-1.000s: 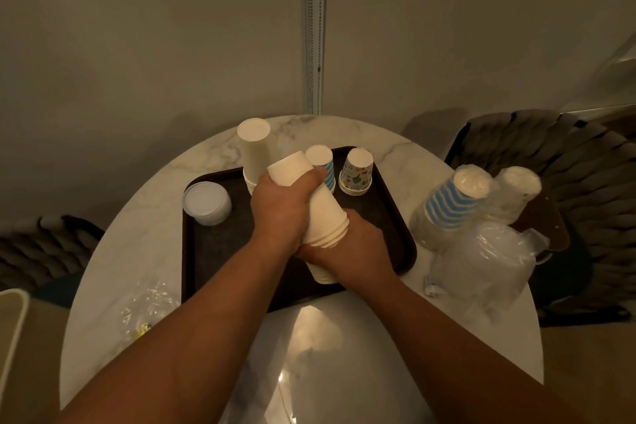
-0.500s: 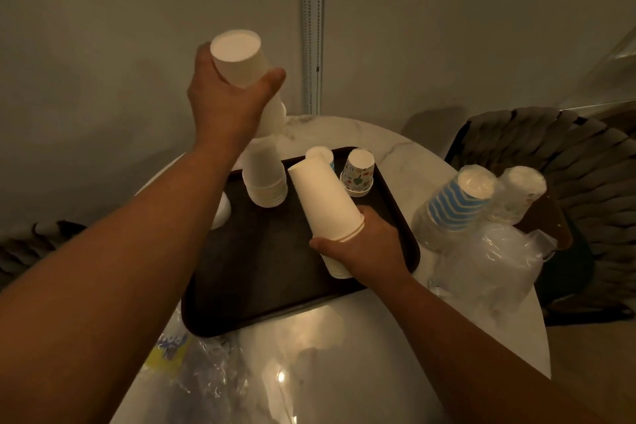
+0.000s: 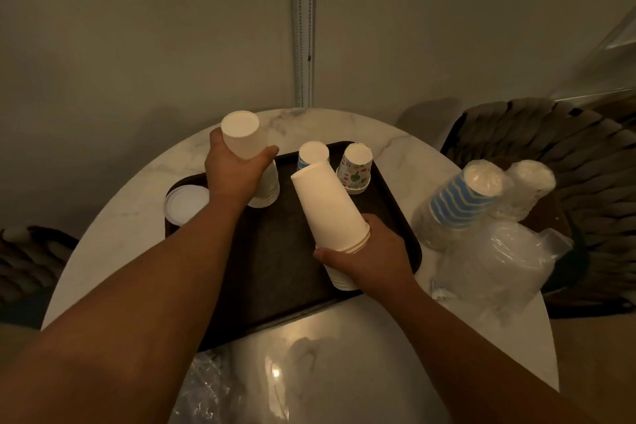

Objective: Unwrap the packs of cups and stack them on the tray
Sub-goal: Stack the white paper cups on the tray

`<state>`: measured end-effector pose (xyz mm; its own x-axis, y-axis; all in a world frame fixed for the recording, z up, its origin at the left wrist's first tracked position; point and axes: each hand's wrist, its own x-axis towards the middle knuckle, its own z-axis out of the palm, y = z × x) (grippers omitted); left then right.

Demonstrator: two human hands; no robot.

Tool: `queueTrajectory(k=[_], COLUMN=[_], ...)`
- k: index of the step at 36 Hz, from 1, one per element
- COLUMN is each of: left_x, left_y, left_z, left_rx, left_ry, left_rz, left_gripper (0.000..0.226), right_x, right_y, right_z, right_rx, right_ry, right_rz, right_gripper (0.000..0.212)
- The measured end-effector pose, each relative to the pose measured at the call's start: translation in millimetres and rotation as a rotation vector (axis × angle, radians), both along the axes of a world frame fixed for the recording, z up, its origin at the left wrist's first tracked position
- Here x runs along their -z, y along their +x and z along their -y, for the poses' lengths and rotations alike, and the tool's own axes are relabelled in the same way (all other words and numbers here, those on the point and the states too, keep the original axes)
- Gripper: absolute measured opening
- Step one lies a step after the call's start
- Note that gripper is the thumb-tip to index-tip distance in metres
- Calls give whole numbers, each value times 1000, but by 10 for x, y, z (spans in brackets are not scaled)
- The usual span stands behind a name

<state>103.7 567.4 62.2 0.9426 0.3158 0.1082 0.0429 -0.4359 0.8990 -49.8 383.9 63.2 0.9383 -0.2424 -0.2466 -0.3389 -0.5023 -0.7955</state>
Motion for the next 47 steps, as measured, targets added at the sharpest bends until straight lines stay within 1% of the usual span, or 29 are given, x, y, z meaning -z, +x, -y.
queueTrajectory(k=[4,7,9,11,12,13,14,15,17,18,19,20,23,24,25,28,31,33,34,38,39,41,45,47], left_x=[19,-46,-142,-228,-261,-288,-312,-333,-338,-347,-356,-372,-418,-423,-425,-406,-416,-421,-416,-546,-646,-885,-1265,-1329], left_y=[10,-61,-212,-447,-574,-695,-795,-878,-955,-963,-959,-958,-981,-991,-996,-983,-972,-963,-961,-869,-792,-583,-226,-84], left_z=[-19,-58,-57,-9,32,81,135,197,302,334,351,363,398,409,419,455,491,506,513,527,483,328,65,14], left_rx=[37,41,-75,-167,-171,-143,-86,-6,129,153,160,169,191,183,164,77,23,-10,-23,-81,-108,-148,-77,-53], left_ry=[10,-36,-87,-146,-181,-231,-296,-371,-534,-598,-641,-675,-759,-760,-749,-671,-617,-588,-582,-541,-537,-509,-254,-172], left_rz=[-28,-28,66,219,270,271,221,124,-101,-186,-242,-276,-285,-276,-263,-234,-205,-179,-168,-121,-86,44,321,389], left_gripper=[87,95,96,90,85,81,79,80,97,105,106,98,47,39,40,58,62,63,61,31,29,36,54,65], right_x=[-8,-28,-37,-33,-42,-56,-72,-90,-135,-149,-158,-165,-157,-157,-155,-186,-244,-279,-286,-258,-242,-203,-138,-138], right_y=[3,7,16,28,33,41,49,55,59,60,61,56,40,36,33,10,3,14,23,66,79,93,113,124], right_z=[-8,-2,9,14,12,10,9,7,-9,-24,-43,-64,-107,-117,-126,-148,-171,-171,-171,-136,-111,-59,-6,-9], right_rx=[-8,-6,-8,-15,-19,-28,-40,-59,-117,-150,-180,-205,-236,-232,-225,-205,-193,-198,-197,-184,-183,-169,-132,-126], right_ry=[7,25,62,129,167,210,263,329,431,446,445,429,385,362,328,202,87,-18,-67,-158,-165,-147,-76,-61], right_rz=[-17,-11,-28,-66,-88,-108,-127,-141,-165,-173,-175,-176,-166,-161,-151,-122,-80,-41,-27,9,4,-22,-41,-48], right_gripper=[87,86,82,74,73,76,81,85,85,83,81,78,75,77,79,86,76,75,75,76,77,79,82,83])
